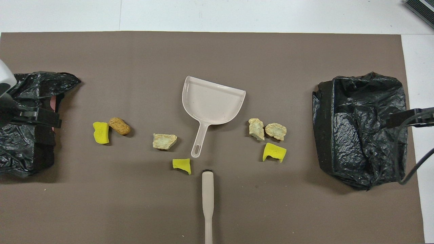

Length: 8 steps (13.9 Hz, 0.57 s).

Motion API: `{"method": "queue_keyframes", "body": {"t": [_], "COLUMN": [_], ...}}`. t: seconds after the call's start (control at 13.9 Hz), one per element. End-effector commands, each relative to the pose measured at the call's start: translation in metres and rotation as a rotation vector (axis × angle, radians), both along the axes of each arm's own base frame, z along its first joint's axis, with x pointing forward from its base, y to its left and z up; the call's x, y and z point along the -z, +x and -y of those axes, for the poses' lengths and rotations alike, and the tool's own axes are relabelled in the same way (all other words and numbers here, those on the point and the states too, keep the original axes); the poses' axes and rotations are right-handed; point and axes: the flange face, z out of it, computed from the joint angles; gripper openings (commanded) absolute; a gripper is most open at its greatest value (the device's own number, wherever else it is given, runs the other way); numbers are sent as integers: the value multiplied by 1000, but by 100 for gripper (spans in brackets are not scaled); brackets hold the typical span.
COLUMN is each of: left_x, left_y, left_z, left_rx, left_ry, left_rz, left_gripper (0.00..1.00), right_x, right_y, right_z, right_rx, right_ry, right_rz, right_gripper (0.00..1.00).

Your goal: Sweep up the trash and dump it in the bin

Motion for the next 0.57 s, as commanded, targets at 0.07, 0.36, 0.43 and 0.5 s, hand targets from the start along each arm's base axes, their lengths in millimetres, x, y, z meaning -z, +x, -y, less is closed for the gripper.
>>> {"method": "queue_keyframes", "body": {"t": [0.07, 0.36, 0.43, 0.5], "left_x": [32, 64, 72, 77], "left_y": [-26, -54, -62, -68], "left_z": [47, 108, 128, 144], "left_rx": [76, 113, 104, 92], "left_ry": [-25, -36, -31, -28], "left_rz": [-22, -28, -33, -34], "left_gripper": [100, 100, 100, 100], "right_x": [-1, -2, -2, -2], "right_y": [-2, -2, -2, -2], "right_z": [1, 0, 0, 1], "right_rx": [-16, -18, -18, -16], "right_ry": [0, 2, 2, 2], "right_rz": [9, 10, 10, 10], "right_gripper": [100, 100, 100, 100]}}
